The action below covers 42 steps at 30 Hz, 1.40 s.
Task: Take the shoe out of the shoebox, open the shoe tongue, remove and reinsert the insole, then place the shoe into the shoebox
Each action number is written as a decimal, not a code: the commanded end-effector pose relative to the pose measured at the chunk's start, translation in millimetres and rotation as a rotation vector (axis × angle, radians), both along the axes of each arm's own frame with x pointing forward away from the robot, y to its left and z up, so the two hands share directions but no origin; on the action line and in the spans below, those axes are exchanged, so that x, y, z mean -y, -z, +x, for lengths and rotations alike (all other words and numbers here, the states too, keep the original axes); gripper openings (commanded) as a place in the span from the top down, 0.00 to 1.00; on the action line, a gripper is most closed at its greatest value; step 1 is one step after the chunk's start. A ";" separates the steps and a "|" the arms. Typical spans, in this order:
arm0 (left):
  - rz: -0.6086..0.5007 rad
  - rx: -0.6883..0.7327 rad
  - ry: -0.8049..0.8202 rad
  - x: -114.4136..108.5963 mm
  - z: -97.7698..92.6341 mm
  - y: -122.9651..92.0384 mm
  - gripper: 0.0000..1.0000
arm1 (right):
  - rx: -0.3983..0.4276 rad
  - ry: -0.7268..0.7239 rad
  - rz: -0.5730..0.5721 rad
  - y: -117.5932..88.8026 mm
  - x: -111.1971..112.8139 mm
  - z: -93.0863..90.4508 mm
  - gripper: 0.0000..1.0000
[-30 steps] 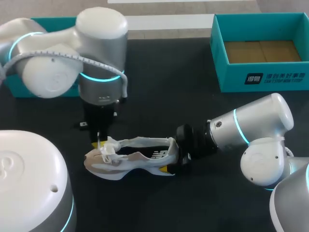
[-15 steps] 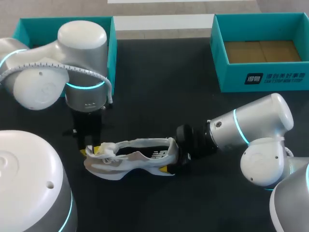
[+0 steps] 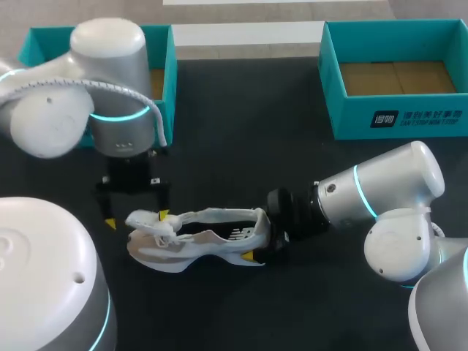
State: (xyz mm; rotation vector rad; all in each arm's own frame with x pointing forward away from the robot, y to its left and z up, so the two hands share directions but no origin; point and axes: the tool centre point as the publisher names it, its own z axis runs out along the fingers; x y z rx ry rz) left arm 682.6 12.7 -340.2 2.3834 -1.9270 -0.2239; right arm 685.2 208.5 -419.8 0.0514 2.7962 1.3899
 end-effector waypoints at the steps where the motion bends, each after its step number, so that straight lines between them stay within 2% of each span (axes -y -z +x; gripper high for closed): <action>1: -0.055 0.031 0.066 -3.5 0.9 -27.7 0.00 | 0.002 0.002 -0.001 2.8 -1.7 -2.7 1.00; 5: -0.092 0.062 0.222 4.8 13.1 -45.6 0.00 | 0.002 0.002 -0.001 2.8 -1.7 -2.7 1.00; 7: -0.132 0.059 0.345 9.8 18.4 -55.4 0.00 | 0.002 0.002 -0.001 2.8 -1.7 -2.7 1.00; 13: -0.155 0.062 0.736 30.5 31.7 -81.7 0.00 | 0.002 0.002 -0.001 2.8 -1.7 -2.7 1.00; 17: -0.198 0.055 1.006 50.8 35.8 -96.7 0.00 | 0.002 0.002 -0.001 2.8 -1.7 -2.7 1.00; 22: -0.227 0.041 1.375 77.6 28.8 -111.2 0.00 | 0.002 0.002 -0.001 2.8 -1.7 -2.7 1.00; 23: -0.236 0.040 1.445 82.4 27.3 -113.9 0.07 | 0.002 0.002 -0.001 2.8 -1.7 -2.7 1.00; 25: -0.268 0.046 1.550 89.7 26.1 -119.1 0.58 | 0.002 0.002 -0.001 2.8 -1.7 -2.7 1.00; 26: -0.277 0.054 1.614 93.0 24.1 -121.8 0.67 | 0.002 0.002 -0.001 2.8 -1.7 -2.7 1.00; 28: -0.298 0.066 1.717 100.7 19.3 -127.4 0.96 | 0.002 0.002 -0.001 2.8 -1.7 -2.7 1.00; 29: -0.311 0.072 1.759 104.3 17.1 -130.1 1.00 | 0.002 0.002 -0.001 2.8 -1.7 -2.7 1.00; 36: -0.447 0.071 1.994 124.5 1.2 -144.8 1.00 | 0.002 0.002 -0.001 2.8 -1.7 -2.7 1.00; 42: -0.399 -0.002 2.132 140.1 -9.7 -130.6 1.00 | 0.002 0.002 -0.001 2.8 -1.7 -2.7 1.00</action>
